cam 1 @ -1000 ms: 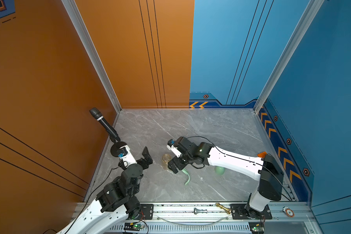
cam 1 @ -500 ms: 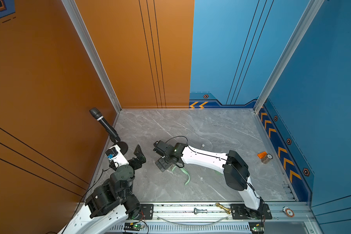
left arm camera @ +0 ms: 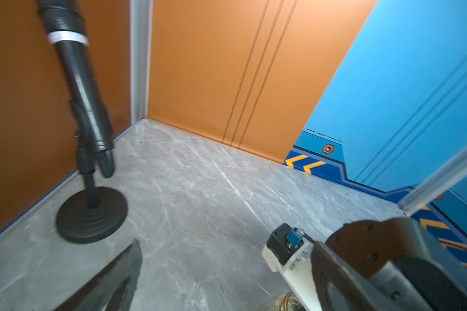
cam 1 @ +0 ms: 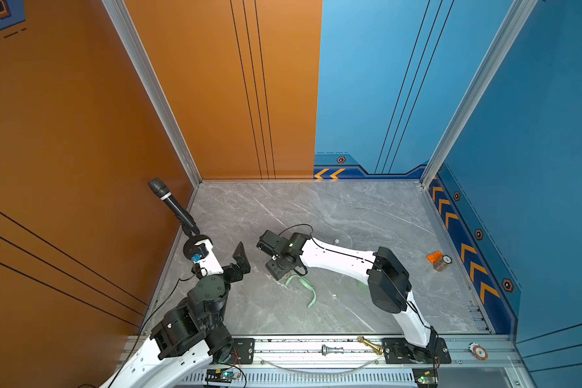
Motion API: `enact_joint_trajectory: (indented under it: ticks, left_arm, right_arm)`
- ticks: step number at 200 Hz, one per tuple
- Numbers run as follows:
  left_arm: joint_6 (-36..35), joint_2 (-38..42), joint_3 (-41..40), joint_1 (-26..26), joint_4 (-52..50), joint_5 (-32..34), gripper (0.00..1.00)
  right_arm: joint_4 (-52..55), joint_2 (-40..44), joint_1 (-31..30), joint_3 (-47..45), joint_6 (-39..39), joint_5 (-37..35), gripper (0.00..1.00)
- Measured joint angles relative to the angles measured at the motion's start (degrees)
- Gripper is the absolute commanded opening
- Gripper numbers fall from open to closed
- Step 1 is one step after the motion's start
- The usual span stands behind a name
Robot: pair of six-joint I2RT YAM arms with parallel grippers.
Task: Assemble the baby bottles
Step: Pick up the baby bottle from the center of the board.
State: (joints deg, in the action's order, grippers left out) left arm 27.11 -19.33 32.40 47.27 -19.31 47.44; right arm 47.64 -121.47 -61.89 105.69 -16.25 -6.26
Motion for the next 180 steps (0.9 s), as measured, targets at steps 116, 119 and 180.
enact_joint_trajectory:
  ticks: [116, 119, 180]
  left_arm:
    - [-20.65, -56.30, -4.96, -6.69, 85.26, -59.10, 0.98]
    - [-21.22, -56.83, -4.59, -6.34, 86.47, -59.45, 0.98]
    - [-31.26, -60.00, -3.32, -3.26, 96.56, -59.67, 0.97]
  right_arm:
    - [14.45, 36.35, 27.54, 2.82, 10.49, 19.67, 0.52]
    - [14.58, 36.35, 27.43, 2.84, 10.49, 20.24, 0.52]
    - [17.29, 34.45, 23.04, 2.78, 9.22, 26.77, 0.52]
